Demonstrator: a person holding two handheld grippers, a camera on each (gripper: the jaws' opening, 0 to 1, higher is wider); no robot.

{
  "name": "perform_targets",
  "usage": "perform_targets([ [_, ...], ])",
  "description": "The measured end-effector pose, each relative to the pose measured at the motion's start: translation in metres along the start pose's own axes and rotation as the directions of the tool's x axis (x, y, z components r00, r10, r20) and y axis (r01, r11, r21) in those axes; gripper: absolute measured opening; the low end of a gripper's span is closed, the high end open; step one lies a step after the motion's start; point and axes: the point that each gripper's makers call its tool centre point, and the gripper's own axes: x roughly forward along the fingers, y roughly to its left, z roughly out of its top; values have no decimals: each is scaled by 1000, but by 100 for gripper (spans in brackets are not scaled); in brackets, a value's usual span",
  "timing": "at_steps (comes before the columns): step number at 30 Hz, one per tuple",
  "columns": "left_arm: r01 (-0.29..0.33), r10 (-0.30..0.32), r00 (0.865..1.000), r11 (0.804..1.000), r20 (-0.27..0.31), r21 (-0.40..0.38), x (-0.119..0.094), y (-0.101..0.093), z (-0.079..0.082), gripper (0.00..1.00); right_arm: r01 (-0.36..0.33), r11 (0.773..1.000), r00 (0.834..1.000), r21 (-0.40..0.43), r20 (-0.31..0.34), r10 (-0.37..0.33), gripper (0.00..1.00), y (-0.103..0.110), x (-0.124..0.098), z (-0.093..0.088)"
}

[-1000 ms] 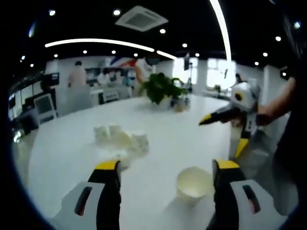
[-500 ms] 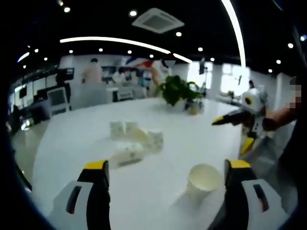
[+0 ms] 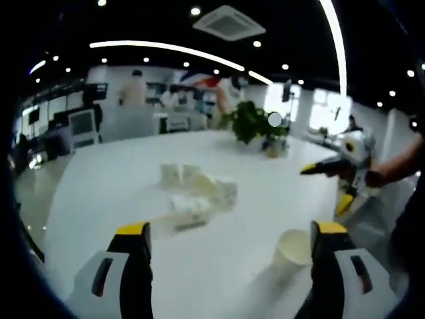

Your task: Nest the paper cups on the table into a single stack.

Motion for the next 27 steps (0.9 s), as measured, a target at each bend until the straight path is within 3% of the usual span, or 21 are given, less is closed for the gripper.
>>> perform_targets([
  [4, 12, -12, 999, 1000, -34, 3, 8, 10, -2, 99, 0, 1000, 1000, 9, -27, 1, 100, -4, 6, -5],
  [13, 53, -57, 996, 997, -73, -61, 29, 31, -13, 99, 9, 1000, 1000, -1, -30, -9, 100, -13, 8, 14],
  [20, 103, -114, 987, 990, -109, -100, 56, 45, -24, 99, 16, 1000, 997, 10, -74, -15, 100, -14, 6, 8],
  [23, 106, -114, 987, 991, -113, -78, 68, 49, -27, 99, 16, 1000, 995, 18, -96, -15, 100, -12, 3, 5],
  [27, 135, -147, 981, 986, -127, -98, 85, 49, -29, 99, 31, 999, 996, 32, -90, -28, 100, -15, -4, 9],
])
